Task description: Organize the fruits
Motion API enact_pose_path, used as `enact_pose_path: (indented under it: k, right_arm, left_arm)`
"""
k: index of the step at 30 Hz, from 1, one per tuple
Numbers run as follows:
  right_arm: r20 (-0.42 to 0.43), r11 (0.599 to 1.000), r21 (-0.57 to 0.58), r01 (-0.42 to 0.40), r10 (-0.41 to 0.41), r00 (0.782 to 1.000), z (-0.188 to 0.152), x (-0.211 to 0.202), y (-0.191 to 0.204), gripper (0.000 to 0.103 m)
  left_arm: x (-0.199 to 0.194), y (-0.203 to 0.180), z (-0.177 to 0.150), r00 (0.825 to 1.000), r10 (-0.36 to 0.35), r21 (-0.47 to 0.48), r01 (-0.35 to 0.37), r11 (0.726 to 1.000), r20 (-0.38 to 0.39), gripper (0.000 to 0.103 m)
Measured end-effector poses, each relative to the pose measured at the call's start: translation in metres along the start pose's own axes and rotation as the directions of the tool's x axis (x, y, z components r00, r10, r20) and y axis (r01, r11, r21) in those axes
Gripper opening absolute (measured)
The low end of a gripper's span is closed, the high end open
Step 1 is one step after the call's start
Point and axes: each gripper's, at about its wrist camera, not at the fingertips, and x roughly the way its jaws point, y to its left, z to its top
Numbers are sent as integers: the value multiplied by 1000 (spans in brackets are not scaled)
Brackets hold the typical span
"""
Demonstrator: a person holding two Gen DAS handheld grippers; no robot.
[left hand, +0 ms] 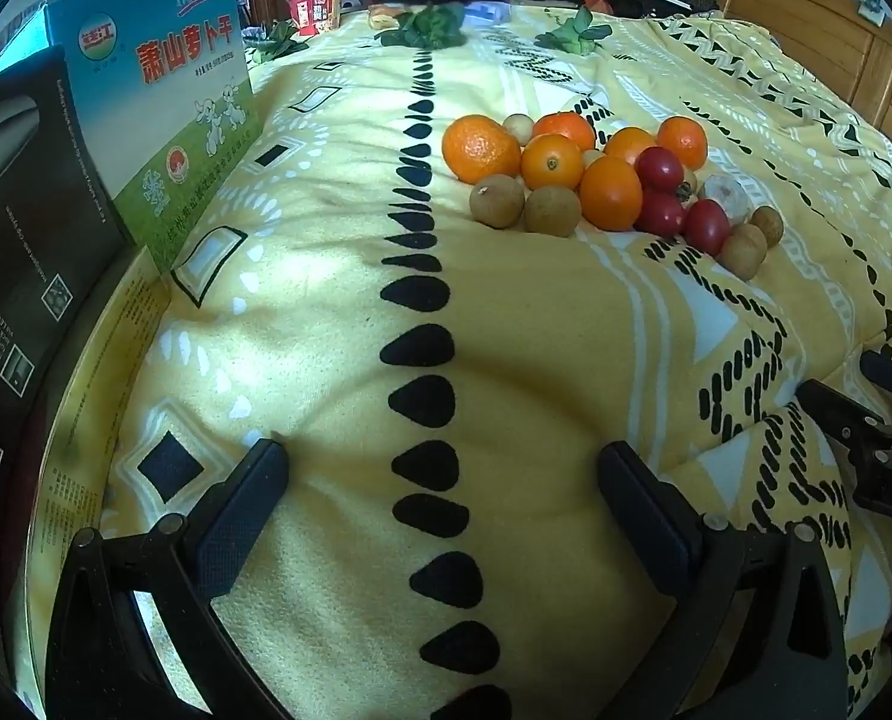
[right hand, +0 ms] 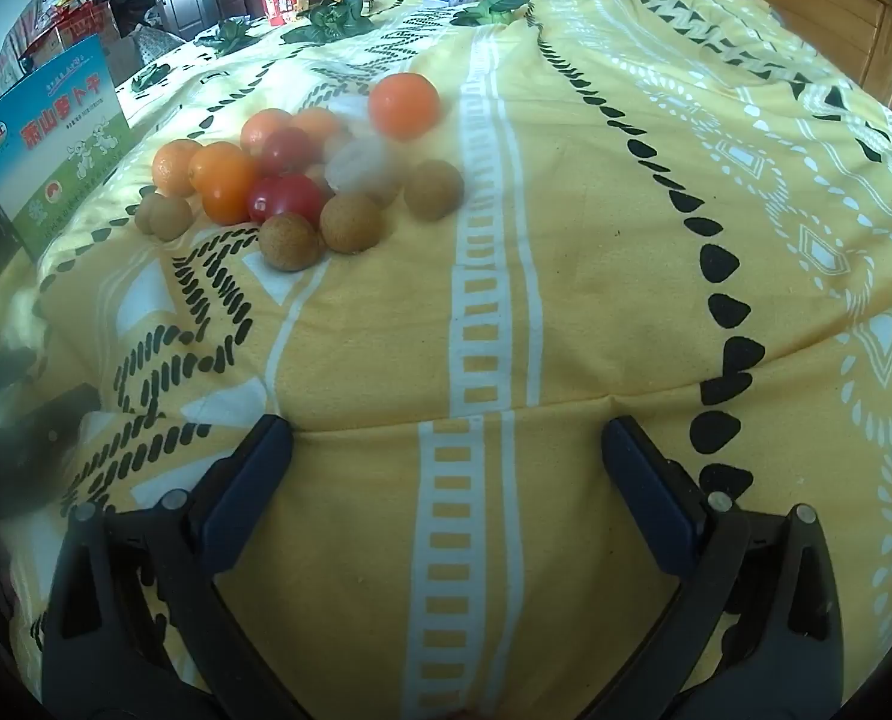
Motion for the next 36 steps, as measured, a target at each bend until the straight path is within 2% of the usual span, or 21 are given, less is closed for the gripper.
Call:
enact_pose_path:
  k: [36]
  right_arm:
    - [-18, 999, -8, 31, -31, 999, 2, 2, 3, 103]
  left_arm:
    - [-2, -2, -1, 1000, -3, -5, 3, 1000, 1, 103]
